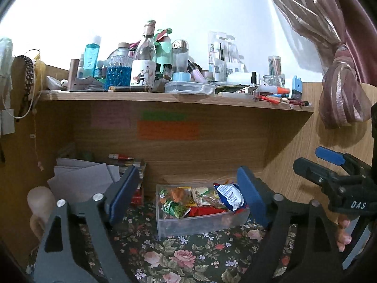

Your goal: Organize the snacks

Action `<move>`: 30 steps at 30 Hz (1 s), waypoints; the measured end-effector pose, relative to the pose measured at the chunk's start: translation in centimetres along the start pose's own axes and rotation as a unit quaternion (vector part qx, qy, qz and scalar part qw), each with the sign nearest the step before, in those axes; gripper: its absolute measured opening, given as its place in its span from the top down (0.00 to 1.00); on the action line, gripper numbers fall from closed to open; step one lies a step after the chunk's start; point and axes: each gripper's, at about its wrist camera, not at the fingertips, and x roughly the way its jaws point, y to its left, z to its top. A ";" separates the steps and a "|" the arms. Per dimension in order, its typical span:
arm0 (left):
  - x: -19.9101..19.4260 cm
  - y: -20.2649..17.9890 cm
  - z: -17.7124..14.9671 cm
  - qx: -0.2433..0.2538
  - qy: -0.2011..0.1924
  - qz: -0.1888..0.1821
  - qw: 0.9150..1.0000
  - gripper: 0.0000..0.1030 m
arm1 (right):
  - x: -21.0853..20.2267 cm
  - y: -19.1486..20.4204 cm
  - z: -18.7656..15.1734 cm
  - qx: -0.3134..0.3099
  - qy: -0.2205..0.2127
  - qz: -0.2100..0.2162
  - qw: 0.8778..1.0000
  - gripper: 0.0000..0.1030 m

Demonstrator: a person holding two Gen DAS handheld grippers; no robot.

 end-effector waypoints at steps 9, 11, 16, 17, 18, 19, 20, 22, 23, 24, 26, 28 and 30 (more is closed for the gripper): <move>-1.3 -0.7 -0.8 -0.003 -0.005 0.011 1.000 0.01 | -0.9 0.6 -1.1 0.003 0.002 -0.018 1.000 0.00; -1.3 -0.8 -0.9 -0.003 -0.005 0.012 1.000 0.00 | -1.0 0.6 -1.3 0.006 0.003 -0.019 1.000 0.00; -1.4 -0.9 -1.1 -0.002 -0.002 0.011 1.000 0.00 | -1.3 0.5 -1.5 0.012 0.002 -0.021 1.000 0.00; -1.4 -0.8 -1.2 -0.002 -0.002 0.011 1.000 0.00 | -1.4 0.5 -1.5 0.013 0.001 -0.021 1.000 0.00; -1.4 -0.8 -1.2 -0.002 -0.002 0.010 1.000 0.00 | -1.5 0.4 -1.5 0.013 0.001 -0.021 1.000 0.00; -1.4 -0.7 -1.2 -0.002 -0.001 0.009 1.000 0.00 | -1.5 0.4 -1.5 0.013 0.000 -0.021 1.000 0.00; -1.4 -0.7 -1.2 -0.002 -0.001 0.010 1.000 0.00 | -1.5 0.4 -1.5 0.013 0.001 -0.021 1.000 0.00; -1.4 -0.8 -1.2 -0.001 -0.001 0.010 1.000 0.00 | -1.4 0.4 -1.5 0.014 0.000 -0.021 1.000 0.00; -1.4 -0.8 -1.1 -0.002 -0.002 0.011 1.000 0.00 | -1.5 0.3 -1.5 0.015 0.000 -0.020 1.000 0.00; -1.3 -0.9 -1.1 -0.002 -0.001 0.011 1.000 0.00 | -1.5 0.3 -1.5 0.016 0.000 -0.020 1.000 0.00; -1.4 -0.9 -1.2 -0.002 -0.001 0.011 1.000 0.00 | -1.5 0.3 -1.5 0.017 -0.001 -0.020 1.000 0.00; -1.3 -1.0 -1.2 -0.002 0.000 0.013 1.000 0.00 | -1.5 0.3 -1.4 0.016 -0.001 -0.020 1.000 0.00; -1.3 -1.0 -1.2 -0.003 0.000 0.013 1.000 0.00 | -1.6 0.3 -1.4 0.016 -0.003 -0.021 1.000 0.00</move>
